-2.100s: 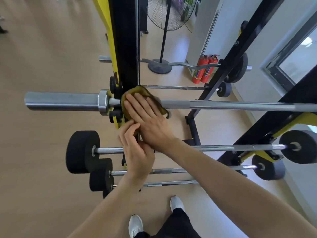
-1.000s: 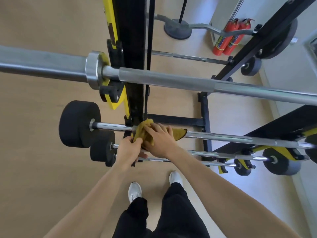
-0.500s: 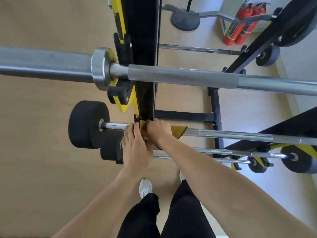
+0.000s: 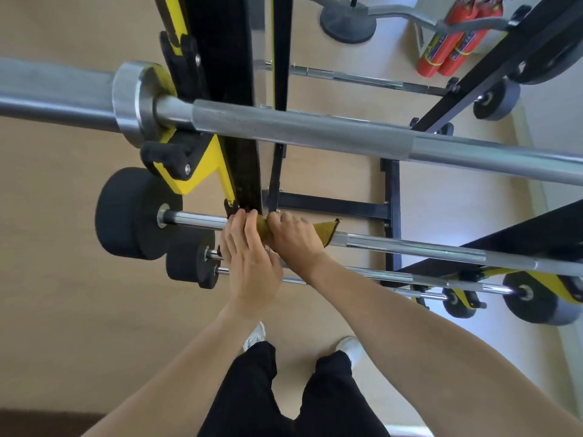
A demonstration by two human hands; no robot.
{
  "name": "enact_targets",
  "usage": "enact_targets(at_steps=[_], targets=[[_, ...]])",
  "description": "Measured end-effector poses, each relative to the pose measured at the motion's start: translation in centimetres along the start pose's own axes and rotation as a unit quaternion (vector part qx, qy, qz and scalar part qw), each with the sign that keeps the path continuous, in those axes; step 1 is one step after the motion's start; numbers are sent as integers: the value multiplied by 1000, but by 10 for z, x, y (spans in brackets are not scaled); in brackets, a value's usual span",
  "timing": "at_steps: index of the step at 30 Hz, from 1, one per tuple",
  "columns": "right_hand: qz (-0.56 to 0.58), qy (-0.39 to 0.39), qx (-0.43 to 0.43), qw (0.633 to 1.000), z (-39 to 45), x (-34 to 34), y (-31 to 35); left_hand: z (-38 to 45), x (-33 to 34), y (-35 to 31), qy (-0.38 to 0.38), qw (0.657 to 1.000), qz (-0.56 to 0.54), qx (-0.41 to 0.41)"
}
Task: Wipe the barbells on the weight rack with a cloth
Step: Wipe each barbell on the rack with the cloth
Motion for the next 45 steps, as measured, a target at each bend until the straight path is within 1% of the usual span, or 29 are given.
enact_targets(at_steps=[2, 4, 9, 11, 15, 17, 20, 22, 24, 26, 32, 35, 39, 45], targets=[[-21, -2, -12, 1000, -11, 1, -11, -5, 12, -19, 23, 999, -14, 45], [-41, -7, -11, 999, -25, -2, -24, -9, 28, -30, 63, 996, -23, 56], [-33, -29, 54, 998, -65, -13, -85, -16, 59, -51, 127, 991, -45, 8], [-44, -34, 65, 996, -87, -16, -114, -22, 72, -69, 144, 989, -24, 17], [-64, -40, 97, 992, -118, -22, -154, -28, 85, -76, 161, 986, 31, 19], [-74, -27, 110, 991, -134, -22, -174, -32, 92, -83, 168, 984, 55, 8], [-65, 5, 119, 991, -150, -20, -196, -35, 96, -88, 157, 985, 75, -17], [-82, 10, 127, 988, -163, -23, -213, -36, 97, -90, 144, 986, 71, -40], [-101, 8, 135, 986, -177, -24, -234, -37, 99, -92, 131, 987, 70, -55], [-104, 9, 141, 984, -191, -26, -255, -38, 100, -93, 122, 986, 94, -56], [-106, 1, 163, 981, -231, -32, -310, -46, 105, -108, 133, 978, 133, -92], [-94, 12, 172, 981, -240, -32, -326, -46, 108, -114, 122, 979, 115, -119], [-67, 5, 176, 982, -246, -33, -335, -45, 105, -107, 72, 984, 62, -151], [-84, -36, 204, 975, -280, -39, -381, -60, 109, -111, 61, 983, 22, -172]])
Point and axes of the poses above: each hand's wrist, its own z-axis towards the middle knuckle, its own x-axis out of the palm, y = z × x, the point moved 9 cm from there along z, towards the middle knuckle, and after that the axes turned 1 degree about -x, right-handed, at the moved point
